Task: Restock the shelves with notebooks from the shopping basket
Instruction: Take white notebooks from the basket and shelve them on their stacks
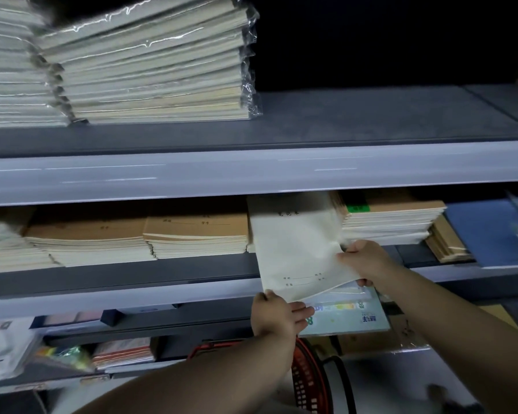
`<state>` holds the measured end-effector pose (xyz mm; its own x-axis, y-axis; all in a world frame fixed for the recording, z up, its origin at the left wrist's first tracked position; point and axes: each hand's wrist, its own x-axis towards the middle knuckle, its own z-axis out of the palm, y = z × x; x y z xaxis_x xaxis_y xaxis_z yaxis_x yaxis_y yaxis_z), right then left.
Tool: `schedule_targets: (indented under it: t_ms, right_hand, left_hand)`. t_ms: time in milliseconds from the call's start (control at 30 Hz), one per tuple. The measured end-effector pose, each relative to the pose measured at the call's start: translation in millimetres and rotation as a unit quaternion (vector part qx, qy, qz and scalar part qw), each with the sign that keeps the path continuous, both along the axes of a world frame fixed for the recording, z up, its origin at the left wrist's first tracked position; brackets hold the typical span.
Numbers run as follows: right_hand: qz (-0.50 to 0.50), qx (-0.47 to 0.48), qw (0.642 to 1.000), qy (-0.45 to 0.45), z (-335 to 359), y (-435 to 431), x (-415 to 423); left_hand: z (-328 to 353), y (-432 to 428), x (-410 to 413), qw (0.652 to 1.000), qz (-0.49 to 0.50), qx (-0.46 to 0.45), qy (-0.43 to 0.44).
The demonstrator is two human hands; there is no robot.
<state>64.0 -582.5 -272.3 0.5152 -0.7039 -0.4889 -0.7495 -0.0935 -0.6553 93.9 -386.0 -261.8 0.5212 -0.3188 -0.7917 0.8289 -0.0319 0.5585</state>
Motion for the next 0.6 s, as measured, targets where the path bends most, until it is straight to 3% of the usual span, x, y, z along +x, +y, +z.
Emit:
schedule_targets:
  t_ms: [467,600]
  right_hand:
    - [-0.053,0.000,0.994,-0.091,-16,42,-2]
    - [-0.076,-0.003,0.994,-0.074,-10,38,-12]
  left_hand:
    - [-1,35,14,0.995,-0.017,0.055,-0.076]
    - [2,30,7,0.997,-0.036,0.046,-0.043]
